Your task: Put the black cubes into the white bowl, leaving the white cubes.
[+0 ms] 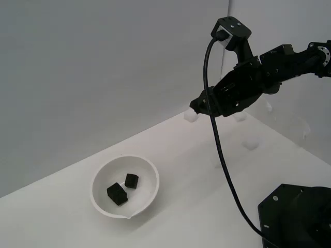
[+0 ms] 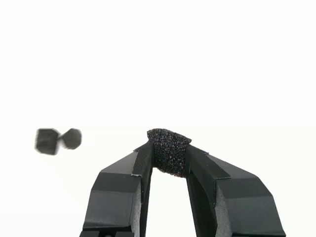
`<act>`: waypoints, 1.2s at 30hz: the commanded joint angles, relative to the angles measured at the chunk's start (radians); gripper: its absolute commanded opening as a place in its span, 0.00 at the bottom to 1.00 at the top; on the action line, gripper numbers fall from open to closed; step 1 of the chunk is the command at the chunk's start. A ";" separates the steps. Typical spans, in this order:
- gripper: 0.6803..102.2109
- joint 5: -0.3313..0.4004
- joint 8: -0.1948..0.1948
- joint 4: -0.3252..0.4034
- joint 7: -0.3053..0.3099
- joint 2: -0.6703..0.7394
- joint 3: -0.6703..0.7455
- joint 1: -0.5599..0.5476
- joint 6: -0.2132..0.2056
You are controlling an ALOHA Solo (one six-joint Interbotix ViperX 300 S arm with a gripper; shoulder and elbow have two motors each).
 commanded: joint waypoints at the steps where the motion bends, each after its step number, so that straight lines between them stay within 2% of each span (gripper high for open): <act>1: 0.02 -0.020 -0.008 -0.017 -0.005 0.009 0.008 -0.061 -0.025; 8: 0.02 -0.032 -0.018 -0.029 -0.051 -0.008 -0.009 -0.173 -0.072; 23: 0.02 -0.114 -0.021 -0.110 -0.141 -0.158 -0.160 -0.382 -0.107; 36: 0.02 -0.117 -0.028 -0.112 -0.261 -0.295 -0.295 -0.528 -0.160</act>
